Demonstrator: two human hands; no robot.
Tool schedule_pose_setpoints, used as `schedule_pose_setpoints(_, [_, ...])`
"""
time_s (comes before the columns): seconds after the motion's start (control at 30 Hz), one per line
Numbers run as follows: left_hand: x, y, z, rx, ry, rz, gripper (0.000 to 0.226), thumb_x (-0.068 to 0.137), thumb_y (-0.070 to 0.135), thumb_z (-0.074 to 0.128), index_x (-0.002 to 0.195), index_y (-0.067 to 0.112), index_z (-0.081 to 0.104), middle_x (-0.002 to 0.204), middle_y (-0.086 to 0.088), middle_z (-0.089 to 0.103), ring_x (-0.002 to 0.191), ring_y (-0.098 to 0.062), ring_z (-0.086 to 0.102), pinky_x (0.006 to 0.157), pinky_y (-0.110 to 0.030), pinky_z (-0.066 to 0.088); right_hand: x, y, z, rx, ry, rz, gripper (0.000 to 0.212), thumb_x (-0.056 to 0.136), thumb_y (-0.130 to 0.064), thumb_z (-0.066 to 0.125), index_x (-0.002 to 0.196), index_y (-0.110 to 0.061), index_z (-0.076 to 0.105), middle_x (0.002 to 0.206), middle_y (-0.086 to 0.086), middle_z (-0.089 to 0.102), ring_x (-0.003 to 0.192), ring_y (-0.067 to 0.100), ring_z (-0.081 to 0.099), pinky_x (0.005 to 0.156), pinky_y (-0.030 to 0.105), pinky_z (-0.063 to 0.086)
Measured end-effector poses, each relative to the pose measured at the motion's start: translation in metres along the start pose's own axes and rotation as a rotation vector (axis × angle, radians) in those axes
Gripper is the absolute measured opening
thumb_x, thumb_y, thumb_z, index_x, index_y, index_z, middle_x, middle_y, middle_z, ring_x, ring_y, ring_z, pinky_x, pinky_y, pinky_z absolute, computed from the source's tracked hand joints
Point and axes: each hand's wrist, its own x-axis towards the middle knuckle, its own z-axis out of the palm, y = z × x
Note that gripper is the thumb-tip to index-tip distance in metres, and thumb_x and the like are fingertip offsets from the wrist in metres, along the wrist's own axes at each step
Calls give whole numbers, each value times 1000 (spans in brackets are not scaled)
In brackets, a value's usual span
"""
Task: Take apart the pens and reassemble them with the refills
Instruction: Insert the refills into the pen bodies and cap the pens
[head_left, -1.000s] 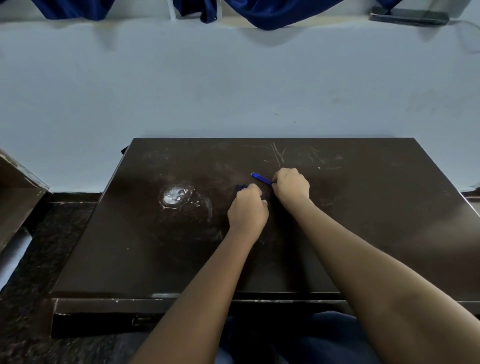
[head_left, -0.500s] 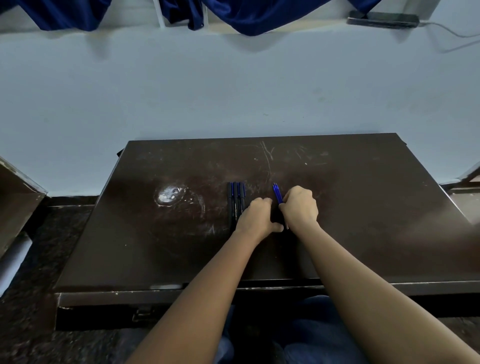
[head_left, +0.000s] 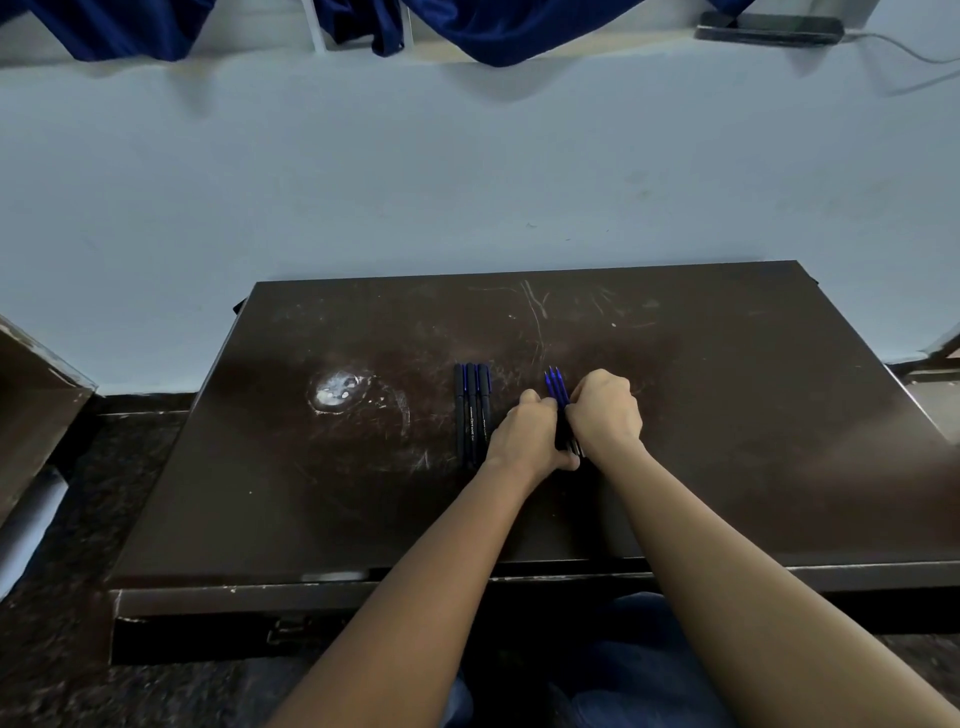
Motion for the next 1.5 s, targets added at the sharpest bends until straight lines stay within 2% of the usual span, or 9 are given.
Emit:
schedule_pose_setpoints(0.2, [3, -1, 3, 31, 26, 15, 50, 76, 30, 75, 116, 7, 55, 121, -11, 46, 105, -31, 58, 87, -45, 51, 1, 0, 0, 21, 7, 7, 19, 88, -6, 60, 107, -4, 65, 105, 15, 65, 92, 32, 65, 66, 31, 47])
schedule_pose_setpoints(0.4, [7, -3, 6, 32, 16, 14, 50, 76, 27, 75, 118, 8, 56, 121, -11, 47, 105, -31, 58, 90, -47, 52, 3, 1, 0, 70, 16, -5, 17, 87, -3, 58, 101, -5, 68, 101, 15, 67, 90, 33, 66, 70, 35, 54])
schedule_pose_setpoints(0.57, [9, -4, 7, 44, 14, 7, 45, 77, 24, 74, 116, 8, 57, 120, -10, 46, 104, -31, 58, 89, -46, 51, 2, 0, -1, 94, 11, -15, 16, 88, -2, 58, 100, -4, 69, 99, 15, 67, 86, 31, 65, 63, 29, 47])
schedule_pose_setpoints(0.8, [12, -4, 9, 47, 5, -1, 45, 77, 25, 74, 116, 11, 57, 120, -9, 46, 101, -30, 59, 89, -46, 53, 5, -1, 0, 115, 19, -24, 14, 88, -2, 58, 98, -3, 69, 91, 12, 64, 73, 26, 56, 62, 29, 44])
schedule_pose_setpoints(1.2, [13, -5, 8, 55, 1, 10, 51, 77, 26, 74, 122, 10, 54, 122, -10, 45, 104, -31, 58, 90, -47, 52, 9, 1, 3, 129, 32, -38, 14, 87, -1, 58, 94, -3, 69, 94, 15, 67, 84, 32, 66, 66, 33, 52])
schedule_pose_setpoints(1.5, [13, -4, 8, 53, 5, 10, 53, 79, 28, 72, 125, 10, 53, 123, -11, 45, 105, -31, 58, 90, -46, 51, 10, 1, 4, 123, 25, -45, 13, 87, -2, 60, 96, -1, 69, 94, 16, 68, 81, 29, 65, 61, 29, 45])
